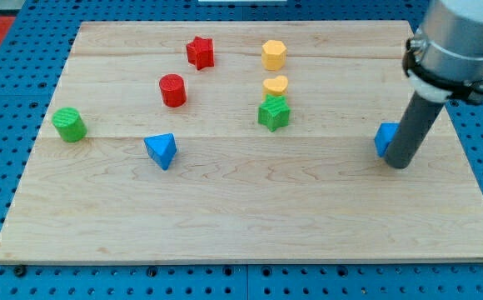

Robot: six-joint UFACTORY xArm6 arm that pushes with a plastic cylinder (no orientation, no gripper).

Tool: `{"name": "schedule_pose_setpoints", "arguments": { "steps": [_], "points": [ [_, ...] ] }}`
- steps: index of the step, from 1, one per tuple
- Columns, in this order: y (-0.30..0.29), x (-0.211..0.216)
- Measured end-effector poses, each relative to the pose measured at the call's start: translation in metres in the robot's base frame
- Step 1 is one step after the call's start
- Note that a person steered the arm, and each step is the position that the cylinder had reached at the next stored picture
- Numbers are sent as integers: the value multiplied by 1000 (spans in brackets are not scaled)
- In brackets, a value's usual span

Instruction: Slide blue triangle to blue cube

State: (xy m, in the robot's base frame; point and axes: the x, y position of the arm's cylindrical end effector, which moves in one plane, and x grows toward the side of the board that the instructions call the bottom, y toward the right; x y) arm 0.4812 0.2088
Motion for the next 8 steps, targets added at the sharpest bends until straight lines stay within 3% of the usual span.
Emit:
{"name": "schedule_pose_setpoints", "arguments": {
  "steps": [2, 3, 5, 8],
  "points": [
    [29, -37],
    [28, -28],
    [-77, 56],
    [-265, 86]
  ]
}}
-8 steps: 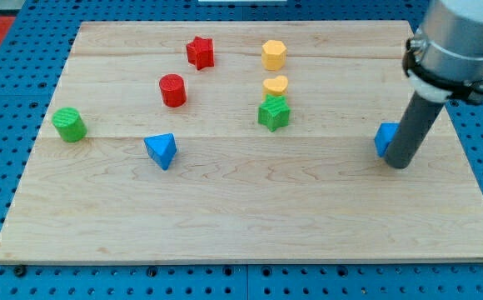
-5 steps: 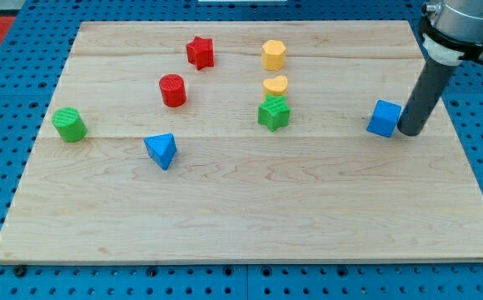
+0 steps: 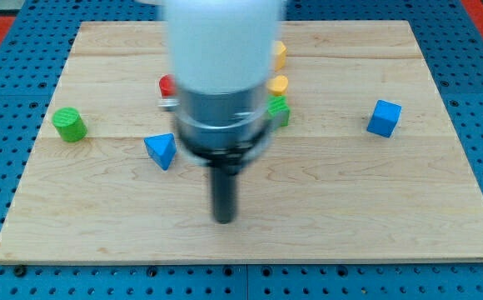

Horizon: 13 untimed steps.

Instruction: Slide blue triangle to blue cube

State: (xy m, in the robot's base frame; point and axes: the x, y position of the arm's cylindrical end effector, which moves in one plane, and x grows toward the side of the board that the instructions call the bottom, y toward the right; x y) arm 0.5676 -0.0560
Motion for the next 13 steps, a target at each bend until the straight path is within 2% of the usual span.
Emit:
{"name": "schedule_pose_setpoints", "arguments": {
  "steps": [1, 2, 4, 5, 6, 7, 8, 9, 10, 11, 12, 13],
  "points": [
    [-105, -1],
    [-175, -15],
    [-60, -86],
    [-103, -89],
    [-118, -109],
    [-12, -126],
    [13, -119],
    [-15, -111],
    [58, -85],
    [143, -99],
    [193, -126],
    [169, -119]
  ]
}}
